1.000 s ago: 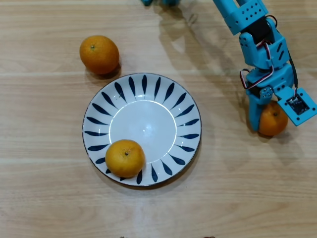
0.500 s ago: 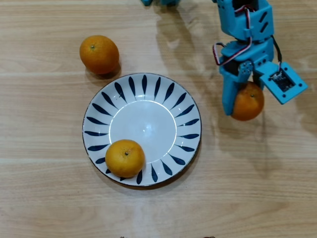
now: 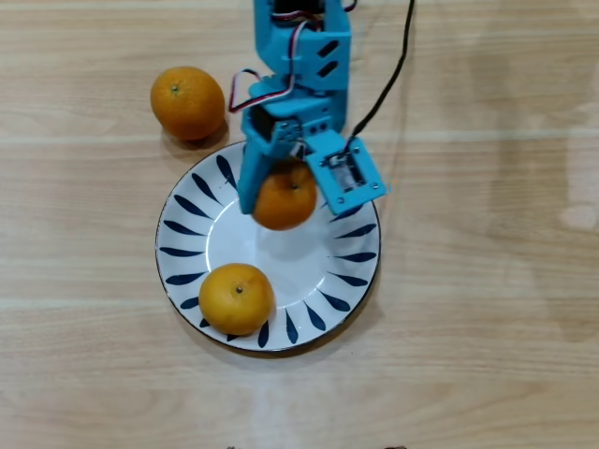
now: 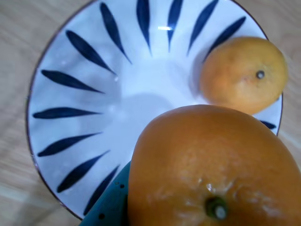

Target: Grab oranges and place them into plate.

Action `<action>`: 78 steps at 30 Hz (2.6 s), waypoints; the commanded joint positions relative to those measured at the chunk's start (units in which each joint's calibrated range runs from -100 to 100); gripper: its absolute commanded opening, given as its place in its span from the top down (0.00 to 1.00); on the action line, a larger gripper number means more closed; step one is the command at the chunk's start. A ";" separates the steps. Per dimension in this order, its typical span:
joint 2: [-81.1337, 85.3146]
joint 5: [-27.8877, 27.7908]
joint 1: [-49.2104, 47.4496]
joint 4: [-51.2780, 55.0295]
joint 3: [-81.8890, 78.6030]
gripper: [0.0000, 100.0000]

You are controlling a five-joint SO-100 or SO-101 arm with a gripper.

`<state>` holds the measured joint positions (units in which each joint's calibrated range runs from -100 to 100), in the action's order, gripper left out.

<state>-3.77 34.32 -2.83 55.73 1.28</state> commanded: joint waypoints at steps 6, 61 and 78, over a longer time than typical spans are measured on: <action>-5.53 -3.17 3.39 -0.42 6.64 0.74; 19.83 4.62 19.92 9.12 -26.32 0.54; 19.74 4.57 21.70 4.05 -37.82 0.54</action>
<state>13.33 39.07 18.28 60.64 -36.17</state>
